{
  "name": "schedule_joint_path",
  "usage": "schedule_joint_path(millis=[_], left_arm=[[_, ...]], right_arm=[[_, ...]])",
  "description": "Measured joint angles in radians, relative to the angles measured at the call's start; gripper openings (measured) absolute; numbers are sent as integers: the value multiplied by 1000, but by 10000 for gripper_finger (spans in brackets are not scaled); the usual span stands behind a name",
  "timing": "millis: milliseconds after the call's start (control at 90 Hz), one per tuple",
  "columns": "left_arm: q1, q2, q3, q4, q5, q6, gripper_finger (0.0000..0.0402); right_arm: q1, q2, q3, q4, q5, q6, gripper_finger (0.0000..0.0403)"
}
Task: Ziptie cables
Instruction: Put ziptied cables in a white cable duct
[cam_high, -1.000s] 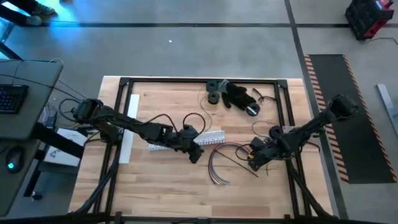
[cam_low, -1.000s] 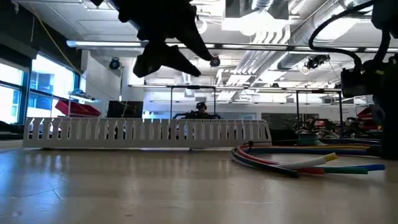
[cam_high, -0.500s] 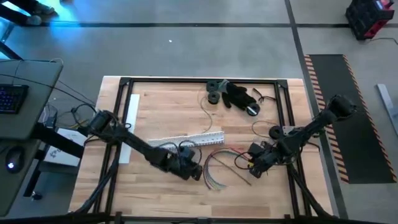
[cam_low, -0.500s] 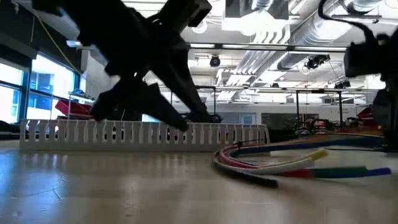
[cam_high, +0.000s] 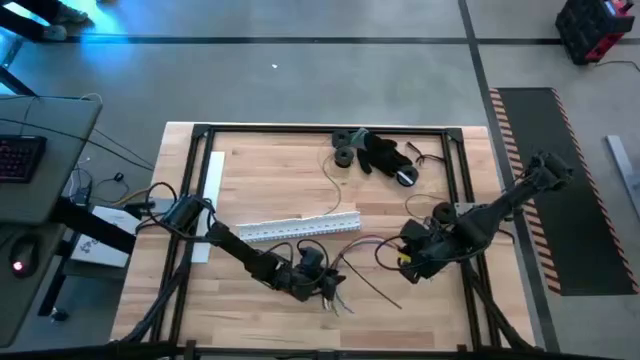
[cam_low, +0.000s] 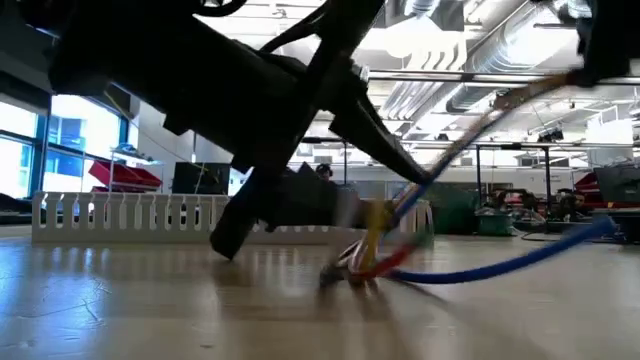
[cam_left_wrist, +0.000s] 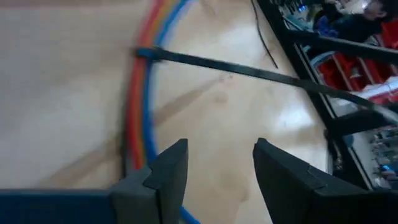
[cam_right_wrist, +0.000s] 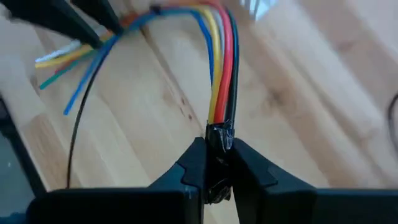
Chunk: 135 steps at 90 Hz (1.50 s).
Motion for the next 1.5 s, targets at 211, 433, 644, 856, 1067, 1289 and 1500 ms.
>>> schedule_joint_path(millis=[211, 433, 644, 856, 1067, 1289, 1500], left_arm=[[15, 9, 75, -57, -12, 107, 159], [14, 1, 225, -356, -51, 180, 159], [17, 2, 267, -373, -120, 293, 159], [45, 4, 267, -302, -99, 445, 159], [87, 4, 267, -279, 29, 526, 159], [91, 4, 267, -294, 84, 509, 159], [65, 4, 267, -293, 94, 489, 159]], right_arm=[[1, 0, 159, -91, 15, -15, 25], [0, -1, 308, -139, 41, -70, 6], [0, -2, 365, -157, 55, -83, 3], [3, 2, 360, -160, 51, -90, 3], [19, 37, 360, -207, 20, -84, 1], [81, 123, 334, -381, -73, -40, 38], [121, 66, -6, -248, -311, 135, 152]])
